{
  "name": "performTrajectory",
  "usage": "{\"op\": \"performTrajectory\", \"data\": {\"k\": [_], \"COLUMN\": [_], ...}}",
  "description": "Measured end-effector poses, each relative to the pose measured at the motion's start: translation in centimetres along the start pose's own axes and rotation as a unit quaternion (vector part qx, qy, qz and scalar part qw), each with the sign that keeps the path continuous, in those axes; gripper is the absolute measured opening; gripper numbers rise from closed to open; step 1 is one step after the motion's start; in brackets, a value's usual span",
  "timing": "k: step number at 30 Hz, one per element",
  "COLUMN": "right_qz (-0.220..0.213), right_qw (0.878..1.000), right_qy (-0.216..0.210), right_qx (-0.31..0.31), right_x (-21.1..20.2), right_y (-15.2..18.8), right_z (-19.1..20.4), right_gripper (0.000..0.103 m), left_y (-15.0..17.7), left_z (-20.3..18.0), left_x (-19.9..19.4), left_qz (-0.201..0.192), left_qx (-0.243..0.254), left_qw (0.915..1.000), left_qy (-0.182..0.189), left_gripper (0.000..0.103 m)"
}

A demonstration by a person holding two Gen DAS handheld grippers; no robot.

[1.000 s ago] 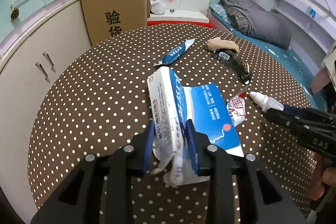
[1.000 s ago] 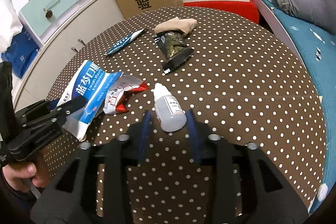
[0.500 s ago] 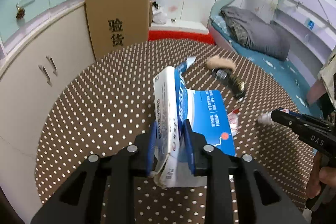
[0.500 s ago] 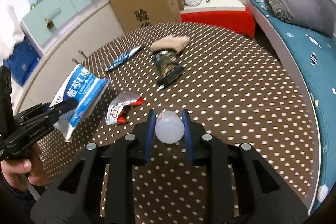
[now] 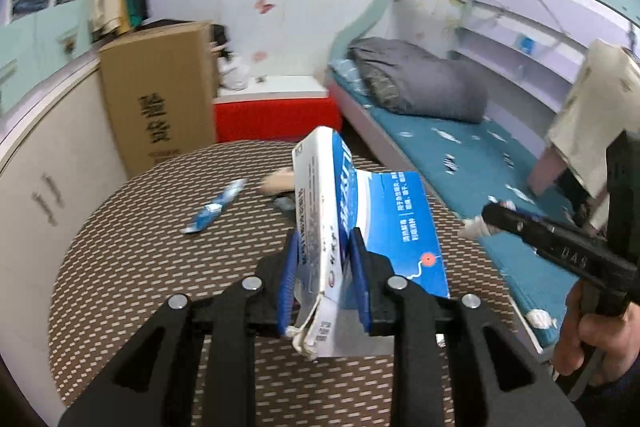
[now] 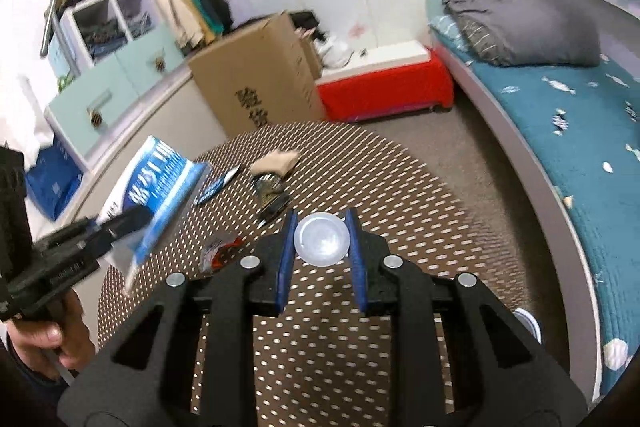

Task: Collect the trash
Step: 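Carry the box and bottle over the bin and open both tools to drop them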

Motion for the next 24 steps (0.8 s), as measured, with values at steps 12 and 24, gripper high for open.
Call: {"op": "performTrajectory", "data": {"k": [12,24], "right_qz": [-0.093,-0.082], "right_qw": [0.991,0.967], "right_qy": [0.069,0.156], "right_qx": [0.072,0.185], "right_x": [-9.8,-12.0], "right_y": [-2.8,0.5], "right_z": [-10.5,-23.0], "right_gripper": [0.024,0.024], "left_y": [-4.3,-3.8], "left_z": [-12.4,-24.6], "left_x": [1.9,7.2], "left_qz": [-0.023,0.026], "left_qx": [0.06,0.122], "left_qw": [0.9929,0.9765], "left_qy": [0.1,0.176], "left_gripper": [0.025,0.025]}}
Point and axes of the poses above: each gripper's, at about its wrist camera, not at the fingertips, and x roughly the way its jaws point, z to its left, y to its underside, the point moved 3 cm from there along x, roughly the way its jaws point, and after that the axes turned 13 degrees about x, right-handed, at the moved point
